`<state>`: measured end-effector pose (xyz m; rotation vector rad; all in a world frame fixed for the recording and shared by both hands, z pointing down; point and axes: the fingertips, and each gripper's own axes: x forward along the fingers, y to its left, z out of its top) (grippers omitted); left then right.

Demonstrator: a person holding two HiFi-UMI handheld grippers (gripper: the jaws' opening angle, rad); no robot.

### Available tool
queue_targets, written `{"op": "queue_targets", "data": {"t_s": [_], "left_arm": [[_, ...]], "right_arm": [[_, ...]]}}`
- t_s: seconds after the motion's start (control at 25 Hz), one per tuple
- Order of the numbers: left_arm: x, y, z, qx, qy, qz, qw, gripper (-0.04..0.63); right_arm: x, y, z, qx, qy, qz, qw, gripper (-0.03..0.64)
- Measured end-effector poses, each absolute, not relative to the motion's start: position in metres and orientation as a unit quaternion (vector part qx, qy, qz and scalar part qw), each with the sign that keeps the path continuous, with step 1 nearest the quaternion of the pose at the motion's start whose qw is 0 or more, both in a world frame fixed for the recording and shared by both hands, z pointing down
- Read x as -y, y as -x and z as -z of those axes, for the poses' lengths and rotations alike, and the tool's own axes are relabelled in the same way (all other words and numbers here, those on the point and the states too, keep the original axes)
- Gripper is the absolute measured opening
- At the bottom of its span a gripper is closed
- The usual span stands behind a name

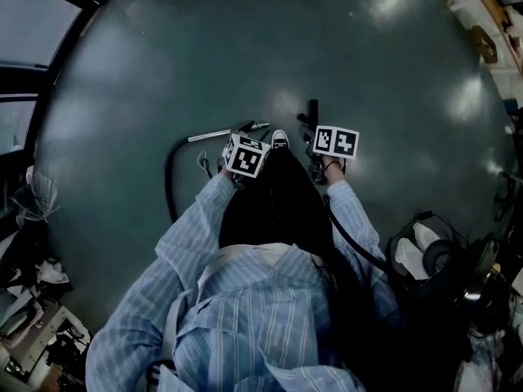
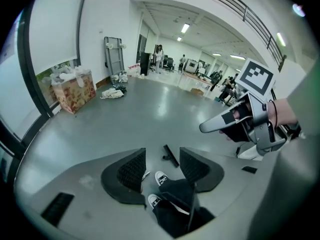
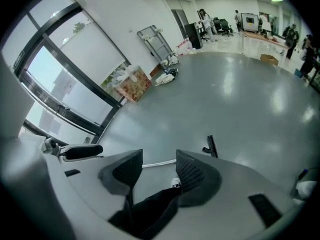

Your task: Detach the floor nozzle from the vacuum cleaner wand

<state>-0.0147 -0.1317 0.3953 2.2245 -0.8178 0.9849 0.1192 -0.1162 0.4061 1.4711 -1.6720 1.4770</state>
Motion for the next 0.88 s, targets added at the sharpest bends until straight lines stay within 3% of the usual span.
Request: {"op": "queue_targets", "data": {"t_s": [0.48, 0.68, 0.88], "left_arm": [[0.087, 0.027, -0.351, 0.334, -0.840, -0.304, 0.302, 0.204], [0.075, 0.042, -0.343, 0.373, -0.826, -0.281, 0.314, 0.084], [0.047, 0.037, -0.333, 0.407, -0.812, -0.268, 0.320, 0.035]], "right_arm": [[0.060, -0.095, -0.369, 0.616, -0.547, -0.531, 0.198, 0.213], [0.038, -0.095, -0.365, 0.618, -0.544, -0.532, 0.200, 0.213], [0.005, -0.116, -0.358, 0.628, -0.534, -0.529, 0.201, 0.213]]}}
